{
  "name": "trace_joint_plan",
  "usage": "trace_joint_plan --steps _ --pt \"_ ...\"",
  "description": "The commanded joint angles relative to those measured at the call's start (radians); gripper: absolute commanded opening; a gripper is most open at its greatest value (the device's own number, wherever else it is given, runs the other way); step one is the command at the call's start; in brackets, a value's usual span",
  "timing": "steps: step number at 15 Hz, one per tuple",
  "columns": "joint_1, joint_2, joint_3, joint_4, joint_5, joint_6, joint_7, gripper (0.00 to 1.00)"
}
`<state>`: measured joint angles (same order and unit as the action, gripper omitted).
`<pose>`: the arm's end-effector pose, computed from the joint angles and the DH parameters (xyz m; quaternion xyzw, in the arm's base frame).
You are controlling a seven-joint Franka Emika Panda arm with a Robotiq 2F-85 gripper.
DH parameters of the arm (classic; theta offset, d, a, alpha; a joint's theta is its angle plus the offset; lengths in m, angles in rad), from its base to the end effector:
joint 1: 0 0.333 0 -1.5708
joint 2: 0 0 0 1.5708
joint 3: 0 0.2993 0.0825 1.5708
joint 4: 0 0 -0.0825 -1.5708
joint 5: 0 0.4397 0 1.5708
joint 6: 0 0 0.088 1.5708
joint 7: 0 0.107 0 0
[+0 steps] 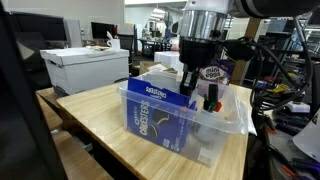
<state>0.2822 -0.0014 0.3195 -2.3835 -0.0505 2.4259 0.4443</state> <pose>0.4430 0.3039 0.2673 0.9949 0.0972 0.0275 0.0040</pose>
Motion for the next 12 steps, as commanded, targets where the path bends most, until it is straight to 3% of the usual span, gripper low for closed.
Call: trace_joint_plan --steps 1,12 --pt "0.015 -0.008 0.001 0.023 -0.006 -0.003 0.004 0.04" --pt "0.01 -0.003 -0.008 0.081 -0.033 -0.018 0.021 0.04"
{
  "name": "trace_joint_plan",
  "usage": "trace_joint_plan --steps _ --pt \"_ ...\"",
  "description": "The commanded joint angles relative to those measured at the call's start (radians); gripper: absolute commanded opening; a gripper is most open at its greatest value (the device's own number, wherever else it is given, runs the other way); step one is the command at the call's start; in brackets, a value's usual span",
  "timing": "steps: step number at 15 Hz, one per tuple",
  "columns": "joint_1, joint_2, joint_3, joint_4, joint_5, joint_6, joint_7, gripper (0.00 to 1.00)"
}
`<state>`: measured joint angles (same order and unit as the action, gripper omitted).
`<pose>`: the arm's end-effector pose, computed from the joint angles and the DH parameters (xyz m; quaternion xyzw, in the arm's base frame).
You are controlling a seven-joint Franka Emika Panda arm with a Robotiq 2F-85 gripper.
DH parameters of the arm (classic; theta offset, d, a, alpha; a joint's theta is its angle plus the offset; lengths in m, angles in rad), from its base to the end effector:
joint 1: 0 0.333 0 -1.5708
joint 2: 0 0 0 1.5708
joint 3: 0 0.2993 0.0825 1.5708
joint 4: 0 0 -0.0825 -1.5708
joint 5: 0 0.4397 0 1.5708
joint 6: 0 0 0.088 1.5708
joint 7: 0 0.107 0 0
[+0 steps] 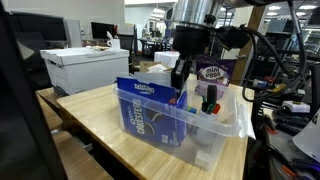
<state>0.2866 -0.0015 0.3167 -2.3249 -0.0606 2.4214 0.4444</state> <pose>0.4592 0.3160 0.2942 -0.9935 -0.1009 -0.0530 0.0060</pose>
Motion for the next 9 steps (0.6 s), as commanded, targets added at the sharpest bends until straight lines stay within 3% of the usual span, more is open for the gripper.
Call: trace_joint_plan --steps 1,9 --pt "0.005 -0.003 -0.006 0.027 -0.024 -0.013 0.021 0.04" --pt "0.002 -0.003 -0.014 0.06 -0.036 -0.024 0.033 0.04"
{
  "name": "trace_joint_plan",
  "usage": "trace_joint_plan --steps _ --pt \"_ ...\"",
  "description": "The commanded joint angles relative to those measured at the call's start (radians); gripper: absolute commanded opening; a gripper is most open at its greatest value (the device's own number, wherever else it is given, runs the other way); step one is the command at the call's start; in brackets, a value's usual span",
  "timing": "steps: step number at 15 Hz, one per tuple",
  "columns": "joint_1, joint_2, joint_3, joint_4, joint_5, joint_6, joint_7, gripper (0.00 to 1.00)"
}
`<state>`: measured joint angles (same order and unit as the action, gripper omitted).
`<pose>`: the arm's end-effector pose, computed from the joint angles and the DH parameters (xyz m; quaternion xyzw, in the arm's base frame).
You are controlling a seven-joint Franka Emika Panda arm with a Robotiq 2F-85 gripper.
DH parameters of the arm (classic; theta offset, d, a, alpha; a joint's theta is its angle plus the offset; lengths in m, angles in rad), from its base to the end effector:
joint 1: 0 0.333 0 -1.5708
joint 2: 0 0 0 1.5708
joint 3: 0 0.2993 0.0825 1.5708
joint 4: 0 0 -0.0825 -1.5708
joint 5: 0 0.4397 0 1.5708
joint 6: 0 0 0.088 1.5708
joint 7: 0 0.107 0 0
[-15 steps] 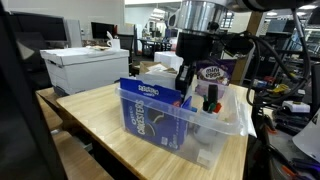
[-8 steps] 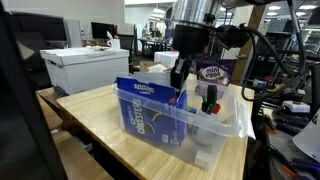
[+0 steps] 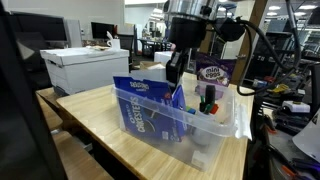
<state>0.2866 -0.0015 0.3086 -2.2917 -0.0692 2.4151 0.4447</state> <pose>0.4704 0.3180 0.3095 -0.9928 -0.0993 -0.0664 0.0095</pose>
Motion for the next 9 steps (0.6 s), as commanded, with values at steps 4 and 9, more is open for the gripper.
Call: trace_joint_plan --steps 4,9 --pt "-0.002 0.002 -0.013 0.053 -0.029 -0.039 0.036 0.04" --pt "-0.009 0.009 -0.031 0.092 -0.036 -0.077 0.042 0.04"
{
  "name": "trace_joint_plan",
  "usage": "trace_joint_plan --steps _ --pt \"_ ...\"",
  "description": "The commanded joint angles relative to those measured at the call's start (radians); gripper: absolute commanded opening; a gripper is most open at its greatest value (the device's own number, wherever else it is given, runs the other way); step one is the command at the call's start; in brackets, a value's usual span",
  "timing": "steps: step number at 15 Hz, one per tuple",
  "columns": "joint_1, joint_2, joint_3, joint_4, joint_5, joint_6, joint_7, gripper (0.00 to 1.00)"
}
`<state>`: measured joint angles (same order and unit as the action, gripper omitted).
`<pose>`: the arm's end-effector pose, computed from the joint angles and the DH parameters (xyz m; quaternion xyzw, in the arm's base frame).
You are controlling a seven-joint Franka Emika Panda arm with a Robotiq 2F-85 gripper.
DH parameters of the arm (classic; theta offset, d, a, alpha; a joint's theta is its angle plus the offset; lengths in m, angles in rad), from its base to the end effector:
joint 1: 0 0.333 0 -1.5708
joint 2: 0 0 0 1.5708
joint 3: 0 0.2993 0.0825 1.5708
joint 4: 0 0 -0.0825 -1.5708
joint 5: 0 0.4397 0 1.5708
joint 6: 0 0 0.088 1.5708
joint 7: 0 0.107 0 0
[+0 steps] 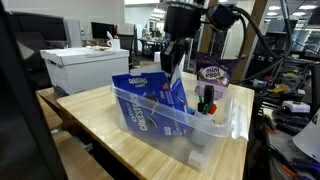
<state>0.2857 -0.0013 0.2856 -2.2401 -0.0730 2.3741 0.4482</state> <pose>0.4884 0.3130 0.3307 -0.9936 -0.0858 -0.0722 0.0092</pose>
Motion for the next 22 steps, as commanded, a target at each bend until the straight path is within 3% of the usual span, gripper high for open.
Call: trace_joint_plan --steps 1,11,16,17,19,22 --pt "-0.011 0.01 -0.013 0.053 -0.043 -0.047 0.046 0.04" --pt "-0.031 0.001 -0.049 0.099 -0.039 -0.088 0.038 0.04" --pt "-0.03 0.054 -0.056 0.118 -0.034 -0.093 0.029 0.03" --pt "-0.03 0.061 -0.057 0.128 -0.018 -0.112 0.01 0.28" --pt "-0.029 0.067 -0.059 0.14 -0.02 -0.124 -0.017 0.28" --pt "-0.033 0.079 -0.064 0.145 -0.018 -0.096 -0.074 0.4"
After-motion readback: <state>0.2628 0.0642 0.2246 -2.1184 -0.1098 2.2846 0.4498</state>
